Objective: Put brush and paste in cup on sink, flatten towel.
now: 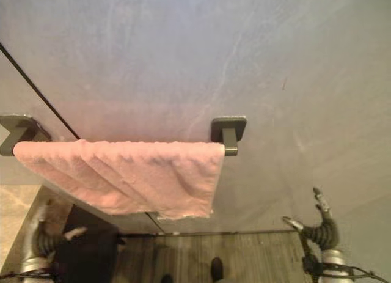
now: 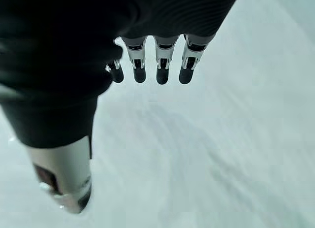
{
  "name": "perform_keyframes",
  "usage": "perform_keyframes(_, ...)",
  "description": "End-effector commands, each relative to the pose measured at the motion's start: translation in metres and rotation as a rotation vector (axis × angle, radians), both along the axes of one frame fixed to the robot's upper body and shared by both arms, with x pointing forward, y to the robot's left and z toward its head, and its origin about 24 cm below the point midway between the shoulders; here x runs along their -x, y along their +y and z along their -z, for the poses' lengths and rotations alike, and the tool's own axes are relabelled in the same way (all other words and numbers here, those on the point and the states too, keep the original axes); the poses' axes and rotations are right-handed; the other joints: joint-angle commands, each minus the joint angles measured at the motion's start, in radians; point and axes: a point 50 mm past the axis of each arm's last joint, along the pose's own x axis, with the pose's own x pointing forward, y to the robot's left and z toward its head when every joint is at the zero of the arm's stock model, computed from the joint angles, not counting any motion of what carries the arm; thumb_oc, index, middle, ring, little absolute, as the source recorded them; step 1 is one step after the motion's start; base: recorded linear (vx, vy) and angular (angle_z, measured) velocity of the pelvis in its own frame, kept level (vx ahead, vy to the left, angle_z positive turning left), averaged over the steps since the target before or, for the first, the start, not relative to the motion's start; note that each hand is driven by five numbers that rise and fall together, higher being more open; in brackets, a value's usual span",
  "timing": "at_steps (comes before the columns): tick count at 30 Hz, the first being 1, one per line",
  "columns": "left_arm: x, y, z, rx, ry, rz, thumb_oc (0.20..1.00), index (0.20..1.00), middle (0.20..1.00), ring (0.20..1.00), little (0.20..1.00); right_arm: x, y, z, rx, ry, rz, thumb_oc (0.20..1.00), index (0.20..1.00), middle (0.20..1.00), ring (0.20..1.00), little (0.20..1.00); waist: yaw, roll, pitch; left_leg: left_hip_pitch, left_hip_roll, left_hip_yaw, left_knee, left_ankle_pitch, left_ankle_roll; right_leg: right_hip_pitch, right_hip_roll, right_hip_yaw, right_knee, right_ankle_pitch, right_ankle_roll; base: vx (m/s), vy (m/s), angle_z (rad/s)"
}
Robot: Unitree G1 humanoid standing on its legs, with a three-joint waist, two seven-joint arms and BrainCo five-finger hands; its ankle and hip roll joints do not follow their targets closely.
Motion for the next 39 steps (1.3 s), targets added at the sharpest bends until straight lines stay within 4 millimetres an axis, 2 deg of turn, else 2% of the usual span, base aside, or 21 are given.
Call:
perform_keyframes(1,-0.012,0.008,-0.027,-0.078,-0.139,0.034,1.000,1.000,1.000,1.000,1.000,-0.023,0.012,-0.030,0.040,-0.218,-0.074,1.000,1.000,1.000,1.000,1.000,-0.006,-0.039,0.006,-0.018,-0.009,-0.005,0.003,-0.007,0.016,0.025,-0.155,-0.002,0.045,-0.033,0.132,-0.03,0.087,-0.03)
perform_keyframes(6,-0.017,0.004,-0.049,-0.116,-0.230,0.070,1.000,1.000,1.000,1.000,1.000,-0.030,0.024,-0.042,-0.002,-0.286,-0.142,1.000,1.000,1.000,1.000,1.000,-0.004,-0.049,0.020,-0.004,-0.044,0.023,0.004,-0.017,0.039,0.007,-0.174,0.029,0.047,-0.008,0.149,-0.04,0.105,-0.17)
perform_keyframes(7,-0.016,0.004,-0.049,-0.116,-0.230,0.069,1.000,1.000,1.000,1.000,1.000,-0.030,0.025,-0.042,-0.003,-0.285,-0.143,1.000,1.000,1.000,1.000,1.000,-0.001,-0.050,0.020,-0.004,-0.045,0.026,0.004,-0.017,0.040,0.007,-0.175,0.033,0.045,-0.006,0.150,-0.09,0.128,-0.38)
perform_keyframes(10,-0.024,-0.001,-0.053,-0.129,-0.241,0.115,1.000,1.000,1.000,1.000,1.000,-0.039,0.032,-0.047,0.036,-0.302,-0.193,1.000,1.000,1.000,1.000,1.000,0.001,-0.060,0.039,-0.029,-0.071,0.059,0.009,-0.014,0.047,-0.030,-0.188,0.072,0.016,0.059,0.168,-0.16,0.100,-0.25)
perform_keyframes(12,-0.030,-0.003,-0.054,-0.122,-0.261,0.124,1.000,1.000,1.000,1.000,1.000,-0.047,0.038,-0.052,0.022,-0.349,-0.214,1.000,1.000,1.000,1.000,1.000,0.003,-0.061,0.057,-0.057,-0.061,0.067,0.027,-0.006,0.048,-0.057,-0.169,0.091,0.046,0.054,0.160,-0.19,-0.013,-0.33)
perform_keyframes(13,-0.033,-0.004,-0.054,-0.108,-0.267,0.123,1.000,1.000,1.000,1.000,1.000,-0.051,0.041,-0.055,0.015,-0.362,-0.236,1.000,1.000,1.000,1.000,1.000,0.010,-0.056,0.069,-0.080,-0.053,0.073,0.046,0.000,0.053,-0.063,-0.134,0.087,0.121,0.008,0.141,-0.21,-0.003,-0.26)
perform_keyframes(14,-0.035,-0.004,-0.054,-0.107,-0.271,0.124,1.000,1.000,1.000,1.000,1.000,-0.055,0.047,-0.065,0.019,-0.399,-0.282,1.000,1.000,1.000,1.000,1.000,0.026,-0.044,0.068,-0.108,-0.045,0.090,0.063,0.003,0.056,-0.032,-0.105,0.035,0.181,-0.080,0.111,-0.22,-0.003,-0.20)
perform_keyframes(15,-0.035,-0.004,-0.054,-0.106,-0.271,0.123,1.000,1.000,1.000,1.000,1.000,-0.055,0.047,-0.065,0.019,-0.399,-0.282,1.000,1.000,1.000,1.000,1.000,0.026,-0.045,0.068,-0.112,-0.044,0.090,0.065,0.006,0.056,-0.037,-0.105,0.035,0.184,-0.078,0.110,-0.16,0.006,-0.18)
perform_keyframes(17,-0.034,-0.005,-0.053,-0.098,-0.252,0.132,1.000,1.000,1.000,1.000,1.000,-0.052,0.050,-0.076,0.059,-0.418,-0.331,1.000,1.000,1.000,1.000,1.000,0.034,-0.041,0.055,-0.134,-0.049,0.096,0.074,0.013,0.059,-0.003,-0.061,0.021,0.227,-0.144,0.091,-0.06,-0.016,-0.15)
perform_keyframes(20,-0.027,-0.002,-0.046,-0.069,-0.202,0.120,1.000,1.000,1.000,1.000,1.000,-0.049,0.048,-0.084,0.094,-0.422,-0.350,1.000,1.000,1.000,1.000,1.000,0.044,-0.045,0.035,-0.131,-0.056,0.094,0.068,0.019,0.053,0.033,-0.043,0.034,0.167,-0.157,0.073,0.02,-0.085,-0.12)
perform_keyframes(21,-0.023,0.000,-0.042,-0.053,-0.178,0.111,1.000,1.000,1.000,1.000,1.000,-0.049,0.045,-0.086,0.109,-0.410,-0.354,1.000,1.000,1.000,1.000,1.000,0.046,-0.043,0.037,-0.125,-0.050,0.087,0.061,0.031,0.046,0.037,-0.030,0.043,0.154,-0.160,0.058,0.01,-0.129,-0.26)
perform_keyframes(23,-0.022,0.000,-0.041,-0.038,-0.174,0.107,1.000,1.000,1.000,1.000,1.000,-0.048,0.045,-0.087,0.107,-0.409,-0.358,1.000,1.000,1.000,1.000,1.000,0.046,-0.040,0.042,-0.123,-0.045,0.083,0.058,0.039,0.040,0.042,-0.023,0.040,0.143,-0.161,0.050,-0.03,-0.133,-0.14)
perform_keyframes(27,-0.030,-0.008,-0.051,-0.050,-0.211,0.158,1.000,1.000,1.000,1.000,1.000,-0.045,0.043,-0.099,0.161,-0.444,-0.363,1.000,1.000,1.000,1.000,1.000,0.043,-0.026,0.068,-0.150,-0.038,0.056,0.044,0.086,0.011,0.049,-0.013,-0.005,0.093,-0.152,0.038,-0.08,-0.163,0.19)
perform_keyframes(30,-0.035,-0.014,-0.051,-0.045,-0.228,0.181,1.000,1.000,1.000,1.000,1.000,-0.045,0.036,-0.100,0.191,-0.450,-0.313,1.000,1.000,1.000,1.000,1.000,0.033,-0.019,0.073,-0.180,-0.043,0.053,0.053,0.104,-0.014,0.051,-0.019,-0.045,0.074,-0.142,0.036,-0.07,-0.085,0.55)
perform_keyframes(33,-0.040,-0.018,-0.053,-0.039,-0.257,0.188,1.000,1.000,1.000,1.000,1.000,-0.046,0.035,-0.104,0.198,-0.487,-0.290,1.000,1.000,1.000,1.000,1.000,0.018,-0.022,0.076,-0.188,-0.023,0.082,0.090,0.082,-0.021,0.036,-0.041,-0.067,0.068,-0.121,0.040,-0.10,0.029,0.50)
perform_keyframes(34,-0.038,-0.020,-0.058,-0.048,-0.290,0.196,1.000,1.000,1.000,1.000,1.000,-0.046,0.037,-0.107,0.214,-0.511,-0.292,1.000,1.000,1.000,1.000,1.000,0.013,-0.032,0.071,-0.171,0.028,0.063,0.117,0.056,-0.029,0.013,-0.067,-0.066,0.074,-0.106,0.044,-0.13,0.100,0.28)
perform_keyframes(35,-0.039,-0.020,-0.059,-0.050,-0.299,0.193,1.000,1.000,1.000,1.000,1.000,-0.046,0.038,-0.108,0.220,-0.518,-0.296,1.000,1.000,1.000,1.000,1.000,0.011,-0.034,0.067,-0.157,0.051,0.046,0.131,0.047,-0.032,0.001,-0.074,-0.064,0.084,-0.105,0.045,-0.08,0.106,-0.03)
perform_keyframes(36,-0.039,-0.020,-0.060,-0.053,-0.305,0.188,1.000,1.000,1.000,1.000,1.000,-0.047,0.038,-0.109,0.224,-0.521,-0.297,1.000,1.000,1.000,1.000,1.000,0.013,-0.032,0.062,-0.142,0.061,0.019,0.135,0.043,-0.035,-0.008,-0.075,-0.060,0.090,-0.108,0.046,-0.02,0.116,-0.21)
perform_keyframes(37,-0.040,-0.019,-0.062,-0.065,-0.314,0.183,1.000,1.000,1.000,1.000,1.000,-0.049,0.039,-0.110,0.228,-0.533,-0.296,1.000,1.000,1.000,1.000,1.000,0.021,-0.022,0.059,-0.133,0.070,-0.051,0.133,0.057,-0.049,-0.016,-0.069,-0.043,0.101,-0.111,0.048,-0.02,0.130,-0.29)
perform_keyframes(38,-0.040,-0.019,-0.063,-0.066,-0.321,0.181,1.000,1.000,1.000,1.000,1.000,-0.050,0.039,-0.111,0.226,-0.536,-0.292,1.000,1.000,1.000,1.000,1.000,0.012,-0.016,0.058,-0.127,0.076,-0.050,0.120,0.049,-0.050,-0.016,-0.069,-0.044,0.107,-0.113,0.048,0.00,0.169,-0.23)
perform_keyframes(39,-0.039,-0.018,-0.064,-0.070,-0.325,0.170,1.000,1.000,1.000,1.000,1.000,-0.048,0.037,-0.112,0.217,-0.539,-0.284,1.000,1.000,1.000,1.000,1.000,-0.005,-0.005,0.050,-0.108,0.081,-0.020,0.105,0.033,-0.052,-0.011,-0.078,-0.051,0.111,-0.113,0.053,0.02,0.153,-0.15)
